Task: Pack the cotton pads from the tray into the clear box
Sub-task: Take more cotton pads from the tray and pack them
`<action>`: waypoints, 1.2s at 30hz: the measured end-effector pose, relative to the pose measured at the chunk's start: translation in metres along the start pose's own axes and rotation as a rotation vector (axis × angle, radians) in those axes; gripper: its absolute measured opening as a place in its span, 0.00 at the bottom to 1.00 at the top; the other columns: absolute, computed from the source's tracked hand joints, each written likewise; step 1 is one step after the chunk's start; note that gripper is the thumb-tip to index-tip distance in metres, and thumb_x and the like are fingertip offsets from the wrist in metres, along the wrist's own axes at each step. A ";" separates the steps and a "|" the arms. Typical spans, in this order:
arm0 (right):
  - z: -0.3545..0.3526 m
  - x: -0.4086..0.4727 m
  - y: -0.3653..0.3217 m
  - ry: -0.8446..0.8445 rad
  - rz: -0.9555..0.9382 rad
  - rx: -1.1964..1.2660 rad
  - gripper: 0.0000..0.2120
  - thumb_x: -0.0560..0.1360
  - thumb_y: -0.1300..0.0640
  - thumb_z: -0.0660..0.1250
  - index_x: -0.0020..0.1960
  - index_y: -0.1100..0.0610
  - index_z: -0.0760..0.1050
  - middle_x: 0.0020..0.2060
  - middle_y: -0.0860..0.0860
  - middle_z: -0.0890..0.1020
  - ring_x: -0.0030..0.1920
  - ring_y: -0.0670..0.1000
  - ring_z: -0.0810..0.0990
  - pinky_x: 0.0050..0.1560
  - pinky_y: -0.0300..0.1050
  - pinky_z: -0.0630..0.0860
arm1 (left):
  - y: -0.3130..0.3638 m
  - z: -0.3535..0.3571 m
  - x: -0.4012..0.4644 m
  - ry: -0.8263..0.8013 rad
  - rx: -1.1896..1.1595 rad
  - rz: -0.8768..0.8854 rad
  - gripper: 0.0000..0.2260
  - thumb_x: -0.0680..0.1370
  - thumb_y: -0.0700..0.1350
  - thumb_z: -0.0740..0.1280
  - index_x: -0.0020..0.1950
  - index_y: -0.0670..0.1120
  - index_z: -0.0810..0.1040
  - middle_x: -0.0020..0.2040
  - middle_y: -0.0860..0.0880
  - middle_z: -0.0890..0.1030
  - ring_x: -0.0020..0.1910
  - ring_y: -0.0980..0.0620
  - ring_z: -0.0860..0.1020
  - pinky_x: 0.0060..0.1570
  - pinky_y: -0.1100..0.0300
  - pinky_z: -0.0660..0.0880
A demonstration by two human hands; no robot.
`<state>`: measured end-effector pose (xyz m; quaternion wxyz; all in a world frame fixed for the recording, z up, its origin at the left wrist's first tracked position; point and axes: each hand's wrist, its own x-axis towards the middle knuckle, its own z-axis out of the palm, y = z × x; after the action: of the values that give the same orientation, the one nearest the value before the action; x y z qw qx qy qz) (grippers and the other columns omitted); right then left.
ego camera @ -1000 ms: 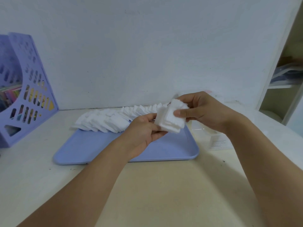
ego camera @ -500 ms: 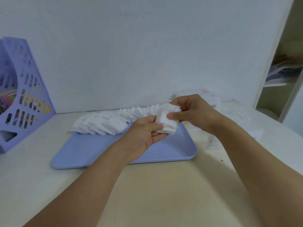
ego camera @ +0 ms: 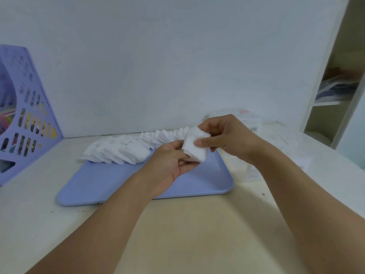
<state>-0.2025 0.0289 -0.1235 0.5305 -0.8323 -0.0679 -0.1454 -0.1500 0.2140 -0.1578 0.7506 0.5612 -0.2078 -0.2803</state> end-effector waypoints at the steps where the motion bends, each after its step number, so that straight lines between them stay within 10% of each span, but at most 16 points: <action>1: 0.002 0.000 0.001 0.017 0.011 -0.016 0.11 0.70 0.67 0.78 0.52 0.64 0.83 0.45 0.63 0.86 0.40 0.51 0.81 0.38 0.40 0.77 | -0.001 0.000 -0.001 -0.011 0.010 -0.004 0.17 0.80 0.29 0.59 0.67 0.37 0.76 0.60 0.41 0.84 0.59 0.46 0.83 0.58 0.54 0.81; 10: 0.008 0.000 0.001 0.056 0.001 -0.080 0.13 0.69 0.69 0.78 0.53 0.65 0.83 0.46 0.61 0.85 0.39 0.50 0.82 0.47 0.48 0.82 | 0.003 0.003 -0.003 0.027 -0.121 -0.084 0.17 0.79 0.35 0.59 0.66 0.36 0.76 0.62 0.34 0.81 0.60 0.36 0.81 0.56 0.45 0.81; 15: 0.025 0.001 -0.010 0.293 0.028 0.040 0.19 0.77 0.45 0.72 0.66 0.46 0.77 0.62 0.45 0.78 0.61 0.47 0.78 0.58 0.44 0.77 | 0.000 0.009 -0.001 0.074 -0.276 -0.070 0.14 0.81 0.33 0.57 0.66 0.35 0.74 0.62 0.34 0.81 0.58 0.37 0.82 0.53 0.48 0.82; 21: 0.063 -0.001 -0.004 0.097 0.104 0.053 0.26 0.81 0.35 0.56 0.76 0.43 0.63 0.69 0.44 0.71 0.66 0.45 0.72 0.54 0.33 0.67 | -0.005 0.018 -0.002 -0.094 -0.102 -0.079 0.17 0.84 0.44 0.53 0.63 0.42 0.78 0.56 0.44 0.84 0.52 0.47 0.82 0.48 0.54 0.78; 24: 0.045 -0.003 -0.009 0.116 0.074 0.036 0.22 0.80 0.39 0.64 0.72 0.45 0.70 0.64 0.44 0.76 0.62 0.41 0.76 0.53 0.33 0.72 | -0.002 0.013 -0.001 -0.028 0.006 -0.032 0.11 0.83 0.41 0.57 0.62 0.43 0.75 0.41 0.48 0.81 0.36 0.52 0.77 0.36 0.59 0.74; 30: 0.027 -0.001 -0.005 0.014 0.108 0.139 0.19 0.78 0.65 0.70 0.68 0.58 0.75 0.60 0.58 0.80 0.57 0.56 0.84 0.53 0.49 0.84 | -0.001 0.006 0.003 0.289 0.111 0.089 0.12 0.77 0.38 0.66 0.61 0.43 0.77 0.53 0.46 0.82 0.46 0.51 0.79 0.42 0.60 0.75; 34: 0.050 0.001 -0.010 0.088 0.204 0.209 0.29 0.81 0.48 0.65 0.79 0.48 0.60 0.66 0.45 0.73 0.64 0.46 0.76 0.67 0.46 0.73 | 0.001 0.013 0.003 0.312 -0.116 0.112 0.12 0.78 0.35 0.60 0.58 0.38 0.78 0.52 0.44 0.83 0.49 0.49 0.81 0.51 0.55 0.79; 36: 0.064 0.001 -0.012 0.101 0.244 0.223 0.34 0.80 0.39 0.63 0.81 0.45 0.54 0.68 0.44 0.71 0.62 0.43 0.76 0.59 0.37 0.76 | -0.004 0.018 0.002 0.213 -0.169 0.115 0.11 0.78 0.35 0.59 0.55 0.39 0.79 0.50 0.43 0.84 0.48 0.50 0.82 0.48 0.55 0.81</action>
<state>-0.1938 0.0917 -0.1383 0.6359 -0.7621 0.0447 -0.1132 -0.1603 0.1987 -0.1561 0.8279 0.5096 -0.1344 -0.1921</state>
